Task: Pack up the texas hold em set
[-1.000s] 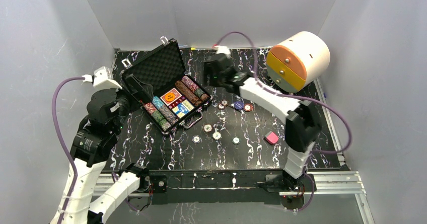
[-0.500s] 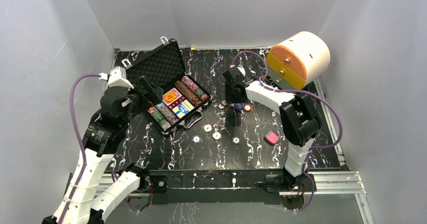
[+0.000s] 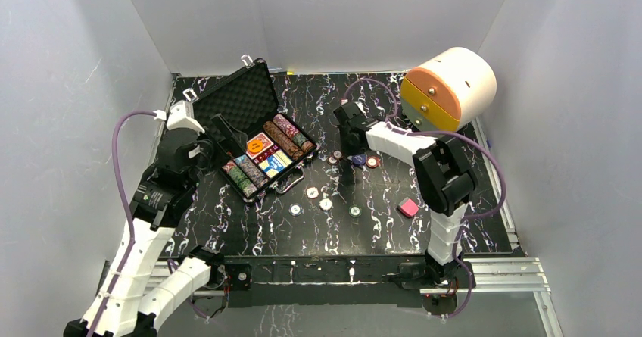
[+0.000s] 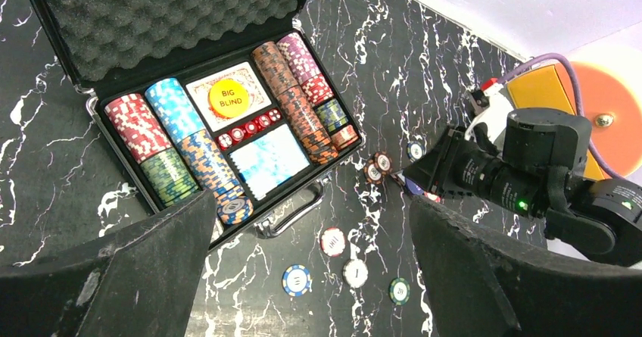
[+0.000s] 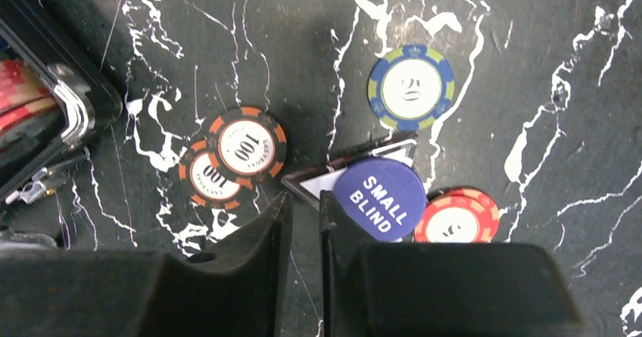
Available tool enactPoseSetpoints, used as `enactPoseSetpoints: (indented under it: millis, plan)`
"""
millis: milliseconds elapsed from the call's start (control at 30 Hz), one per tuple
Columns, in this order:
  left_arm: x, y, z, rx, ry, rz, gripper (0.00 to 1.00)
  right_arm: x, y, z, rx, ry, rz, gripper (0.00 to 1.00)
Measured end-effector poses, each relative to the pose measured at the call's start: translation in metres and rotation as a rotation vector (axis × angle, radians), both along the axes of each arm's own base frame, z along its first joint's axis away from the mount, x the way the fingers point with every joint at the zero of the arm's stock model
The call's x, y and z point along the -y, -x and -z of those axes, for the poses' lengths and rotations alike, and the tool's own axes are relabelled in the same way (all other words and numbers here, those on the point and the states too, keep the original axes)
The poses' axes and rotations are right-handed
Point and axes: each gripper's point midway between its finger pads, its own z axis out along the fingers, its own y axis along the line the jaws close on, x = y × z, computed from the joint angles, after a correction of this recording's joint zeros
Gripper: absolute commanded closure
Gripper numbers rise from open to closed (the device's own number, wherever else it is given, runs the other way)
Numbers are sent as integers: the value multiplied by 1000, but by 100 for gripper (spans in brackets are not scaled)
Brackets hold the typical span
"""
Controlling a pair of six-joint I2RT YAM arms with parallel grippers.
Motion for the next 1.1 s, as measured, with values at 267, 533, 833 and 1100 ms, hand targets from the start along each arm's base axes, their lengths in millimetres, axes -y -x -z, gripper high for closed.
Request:
enactPoseSetpoints:
  millis: [267,533,833,1100]
  plan:
    - [0,-1,5,-7,-4,-2,2,-4,-5,16,-23,11,0,67]
    - [-1,-1,5,-7,-5,-5,2,-3,-9,16,-15,22,32,37]
    - [-1,-1,9,-16,-10,-8,2,12,-7,19,-21,88,79,25]
    - [-1,-1,12,-21,-12,-8,2,15,-5,22,-32,101,88,21]
